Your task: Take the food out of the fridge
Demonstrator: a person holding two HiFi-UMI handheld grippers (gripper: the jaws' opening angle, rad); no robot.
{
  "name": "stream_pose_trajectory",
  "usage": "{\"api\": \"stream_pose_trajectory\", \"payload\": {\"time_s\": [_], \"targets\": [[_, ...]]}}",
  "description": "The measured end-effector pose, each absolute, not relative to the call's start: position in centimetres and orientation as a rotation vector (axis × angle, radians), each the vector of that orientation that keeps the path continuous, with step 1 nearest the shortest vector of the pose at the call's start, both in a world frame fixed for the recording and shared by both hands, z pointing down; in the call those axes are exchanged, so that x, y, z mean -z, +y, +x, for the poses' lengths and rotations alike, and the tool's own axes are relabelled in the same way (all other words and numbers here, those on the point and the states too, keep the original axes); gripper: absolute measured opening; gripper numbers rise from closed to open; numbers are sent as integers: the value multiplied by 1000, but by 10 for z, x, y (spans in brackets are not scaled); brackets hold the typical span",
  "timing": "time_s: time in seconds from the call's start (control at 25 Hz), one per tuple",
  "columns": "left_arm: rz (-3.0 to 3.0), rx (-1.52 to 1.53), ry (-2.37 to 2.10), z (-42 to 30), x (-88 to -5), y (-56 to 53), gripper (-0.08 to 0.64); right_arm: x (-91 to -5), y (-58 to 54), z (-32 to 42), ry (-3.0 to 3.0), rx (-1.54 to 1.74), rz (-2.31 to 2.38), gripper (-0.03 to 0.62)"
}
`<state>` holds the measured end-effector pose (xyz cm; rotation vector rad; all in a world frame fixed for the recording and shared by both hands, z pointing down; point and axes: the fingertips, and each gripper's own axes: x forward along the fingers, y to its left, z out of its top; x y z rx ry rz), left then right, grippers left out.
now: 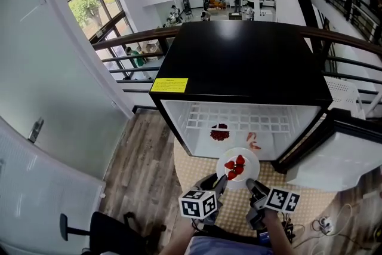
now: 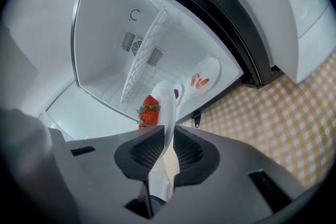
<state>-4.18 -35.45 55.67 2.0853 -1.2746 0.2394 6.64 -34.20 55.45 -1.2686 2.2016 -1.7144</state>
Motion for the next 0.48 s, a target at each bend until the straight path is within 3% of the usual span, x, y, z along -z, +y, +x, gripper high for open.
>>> {"api": "stream_pose_trajectory", "payload": {"time_s": [0.48], "targets": [[2043, -208, -1407, -33, -538, -291, 130, -540, -290, 77, 2277, 1719, -1128, 60]]}}
